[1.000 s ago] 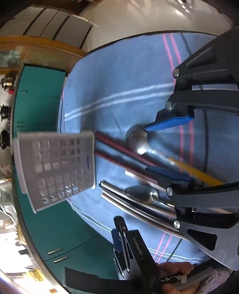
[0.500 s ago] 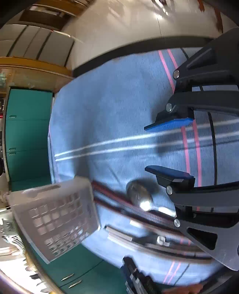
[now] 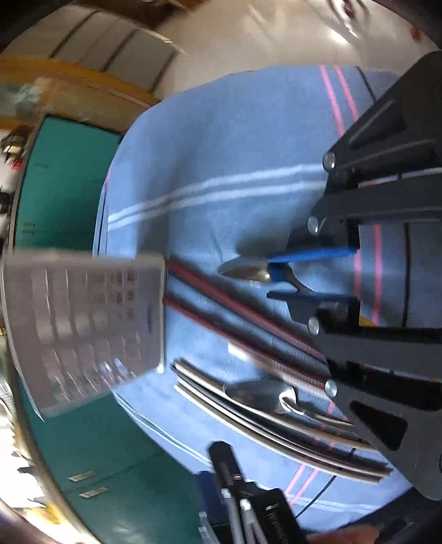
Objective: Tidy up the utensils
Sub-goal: 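Grasp the yellow-handled spoon with the right tool while the left tool grasps a white chopstick, then lift both held utensils over the white holder and open both tools to drop them, then grasp a dark red chopstick with the right tool while the left tool grasps a white chopstick, then raise both chopsticks over the white holder and open both tools to drop them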
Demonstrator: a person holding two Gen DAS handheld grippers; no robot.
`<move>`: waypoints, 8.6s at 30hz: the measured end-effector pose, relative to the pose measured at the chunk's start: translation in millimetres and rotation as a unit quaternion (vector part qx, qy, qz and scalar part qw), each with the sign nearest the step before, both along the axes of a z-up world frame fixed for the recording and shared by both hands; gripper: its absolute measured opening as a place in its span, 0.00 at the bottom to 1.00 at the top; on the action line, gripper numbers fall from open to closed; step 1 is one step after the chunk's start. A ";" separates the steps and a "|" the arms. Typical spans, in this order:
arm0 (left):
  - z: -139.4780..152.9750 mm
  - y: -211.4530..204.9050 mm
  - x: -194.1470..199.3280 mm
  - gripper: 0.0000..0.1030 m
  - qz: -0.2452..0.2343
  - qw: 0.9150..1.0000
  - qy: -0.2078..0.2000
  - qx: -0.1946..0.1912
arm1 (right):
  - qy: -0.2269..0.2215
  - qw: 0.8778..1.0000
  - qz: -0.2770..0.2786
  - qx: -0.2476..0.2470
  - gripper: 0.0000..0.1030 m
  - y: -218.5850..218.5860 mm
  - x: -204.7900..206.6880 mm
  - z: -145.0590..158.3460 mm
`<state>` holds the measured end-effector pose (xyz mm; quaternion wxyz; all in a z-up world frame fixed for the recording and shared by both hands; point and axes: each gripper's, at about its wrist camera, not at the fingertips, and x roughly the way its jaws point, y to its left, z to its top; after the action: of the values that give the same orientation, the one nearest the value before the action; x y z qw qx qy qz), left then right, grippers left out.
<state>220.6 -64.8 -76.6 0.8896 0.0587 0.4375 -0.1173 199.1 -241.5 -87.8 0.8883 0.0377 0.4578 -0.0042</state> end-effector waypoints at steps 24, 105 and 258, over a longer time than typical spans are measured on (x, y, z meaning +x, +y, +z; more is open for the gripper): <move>-22.5 -35.7 31.6 0.38 -0.174 0.982 0.061 -0.045 | -0.005 0.988 0.074 0.137 0.22 -94.5 14.6 -7.5; 13.4 18.9 8.1 0.40 0.071 0.996 -0.054 -0.007 | -0.059 0.994 -0.034 0.088 0.39 -37.7 4.0 6.1; 214.4 18.2 36.6 0.26 0.077 0.957 -0.236 -0.154 | -0.321 0.947 -0.008 -0.005 0.29 -23.6 32.1 210.0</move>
<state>257.2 -46.6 137.8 0.9720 -0.0864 0.1955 -0.0974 231.2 -265.1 122.2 0.9883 0.0360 0.1479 -0.0011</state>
